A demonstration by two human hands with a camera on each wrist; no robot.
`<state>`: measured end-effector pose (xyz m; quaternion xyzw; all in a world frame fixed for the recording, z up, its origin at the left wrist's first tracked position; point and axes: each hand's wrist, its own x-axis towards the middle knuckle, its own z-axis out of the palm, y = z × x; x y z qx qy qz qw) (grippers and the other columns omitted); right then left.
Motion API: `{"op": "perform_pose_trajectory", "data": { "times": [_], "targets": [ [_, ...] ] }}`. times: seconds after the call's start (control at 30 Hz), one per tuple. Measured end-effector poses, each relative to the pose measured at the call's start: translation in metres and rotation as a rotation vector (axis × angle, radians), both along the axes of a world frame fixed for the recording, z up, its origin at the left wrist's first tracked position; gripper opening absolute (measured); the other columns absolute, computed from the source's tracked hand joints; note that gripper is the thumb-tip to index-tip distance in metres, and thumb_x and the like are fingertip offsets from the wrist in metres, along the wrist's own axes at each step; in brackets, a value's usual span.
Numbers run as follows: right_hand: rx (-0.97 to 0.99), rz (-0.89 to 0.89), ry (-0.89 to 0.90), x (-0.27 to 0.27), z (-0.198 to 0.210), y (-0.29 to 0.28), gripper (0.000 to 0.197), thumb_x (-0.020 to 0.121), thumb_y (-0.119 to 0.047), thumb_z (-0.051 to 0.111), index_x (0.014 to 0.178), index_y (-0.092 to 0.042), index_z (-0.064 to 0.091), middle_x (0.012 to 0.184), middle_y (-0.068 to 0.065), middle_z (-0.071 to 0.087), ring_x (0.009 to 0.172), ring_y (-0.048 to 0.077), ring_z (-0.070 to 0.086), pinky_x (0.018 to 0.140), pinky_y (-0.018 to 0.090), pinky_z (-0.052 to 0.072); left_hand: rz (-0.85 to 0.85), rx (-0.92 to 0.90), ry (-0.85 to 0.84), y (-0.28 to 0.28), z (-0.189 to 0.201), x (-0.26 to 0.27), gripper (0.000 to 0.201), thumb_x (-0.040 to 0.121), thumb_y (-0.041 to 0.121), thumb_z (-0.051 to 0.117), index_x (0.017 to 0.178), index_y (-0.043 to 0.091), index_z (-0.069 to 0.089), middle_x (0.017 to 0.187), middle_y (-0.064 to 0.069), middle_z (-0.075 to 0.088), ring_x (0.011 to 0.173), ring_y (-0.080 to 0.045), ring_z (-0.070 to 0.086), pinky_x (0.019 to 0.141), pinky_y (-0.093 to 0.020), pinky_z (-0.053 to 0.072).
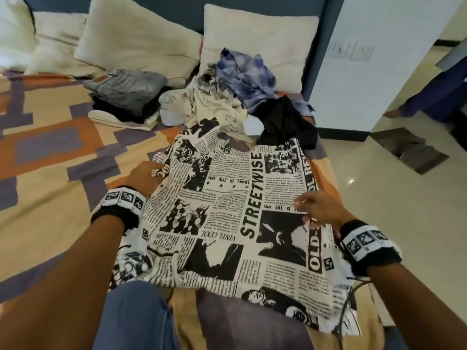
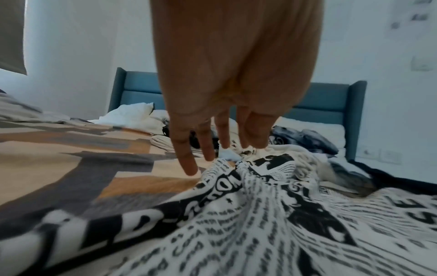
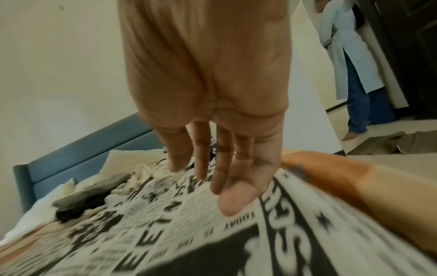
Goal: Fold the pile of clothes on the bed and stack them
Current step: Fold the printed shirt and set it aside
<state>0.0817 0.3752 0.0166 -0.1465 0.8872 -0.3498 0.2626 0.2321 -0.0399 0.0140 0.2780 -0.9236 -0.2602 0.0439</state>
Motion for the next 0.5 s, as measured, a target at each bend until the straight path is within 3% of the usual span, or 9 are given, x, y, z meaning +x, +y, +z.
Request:
{"op": "perform_pose_trajectory", "data": {
  "times": [0.1,0.17,0.27,0.3,0.37,0.43,0.5],
  "targets": [
    [-0.184,-0.209,0.030,-0.056,0.006,-0.012,0.025,0.094,-0.011,0.063,0.119,-0.010,0.060,0.103,0.009,0.067,0.075,0.022,0.066,0.063,0.040,0.060,0.168,0.086,-0.077,-0.026,-0.016,-0.024,0.049,0.094,0.014,0.059,0.139,0.001,0.046,0.143,-0.022,0.046,0.127,-0.040,0.046,0.101,-0.043,0.039],
    [-0.246,-0.274,0.003,-0.101,-0.006,-0.035,0.034,0.092,-0.006,0.063,0.125,-0.006,0.056,0.111,0.017,0.066,0.082,0.028,0.065,0.064,0.042,0.058,0.300,0.223,-0.095,-0.055,-0.036,-0.044,0.064,0.095,0.022,0.059,0.149,0.004,0.029,0.151,-0.022,0.034,0.131,-0.041,0.041,0.104,-0.047,0.040],
    [-0.327,-0.371,-0.033,-0.118,-0.011,-0.038,0.042,0.090,-0.006,0.067,0.127,-0.011,0.049,0.114,0.009,0.062,0.078,0.021,0.061,0.061,0.037,0.055,0.375,0.498,0.011,-0.060,-0.049,-0.050,0.078,0.094,0.023,0.062,0.154,0.013,0.014,0.146,-0.018,0.039,0.129,-0.039,0.045,0.108,-0.051,0.038],
    [-0.323,-0.390,-0.062,-0.132,-0.023,-0.050,0.046,0.088,-0.007,0.069,0.127,-0.016,0.045,0.112,0.003,0.061,0.075,0.018,0.059,0.058,0.034,0.052,0.395,0.491,0.021,-0.069,-0.058,-0.055,0.079,0.092,0.025,0.064,0.154,0.015,0.016,0.143,-0.017,0.043,0.127,-0.037,0.047,0.107,-0.051,0.038],
    [-0.294,-0.388,-0.109,-0.143,-0.041,-0.065,0.056,0.086,-0.007,0.073,0.127,-0.023,0.040,0.108,0.002,0.061,0.070,0.017,0.056,0.051,0.029,0.050,0.347,0.397,-0.007,-0.071,-0.066,-0.061,0.062,0.091,0.029,0.067,0.144,0.012,0.039,0.133,-0.012,0.054,0.122,-0.033,0.052,0.106,-0.048,0.040],
    [-0.242,-0.403,-0.056,-0.149,-0.056,-0.078,0.062,0.083,-0.006,0.076,0.129,-0.024,0.038,0.108,0.004,0.061,0.071,0.019,0.056,0.042,0.023,0.049,0.279,0.373,-0.028,-0.077,-0.074,-0.065,0.035,0.091,0.028,0.067,0.119,0.007,0.064,0.115,-0.011,0.064,0.108,-0.030,0.058,0.097,-0.043,0.045],
    [-0.221,-0.447,0.012,-0.152,-0.063,-0.080,0.056,0.084,-0.003,0.074,0.125,-0.022,0.042,0.103,0.003,0.061,0.076,0.022,0.058,0.039,0.023,0.050,0.360,0.313,0.019,-0.086,-0.074,-0.065,0.024,0.092,0.030,0.064,0.094,0.006,0.067,0.094,-0.015,0.064,0.088,-0.027,0.057,0.081,-0.036,0.044]
  ]
}}
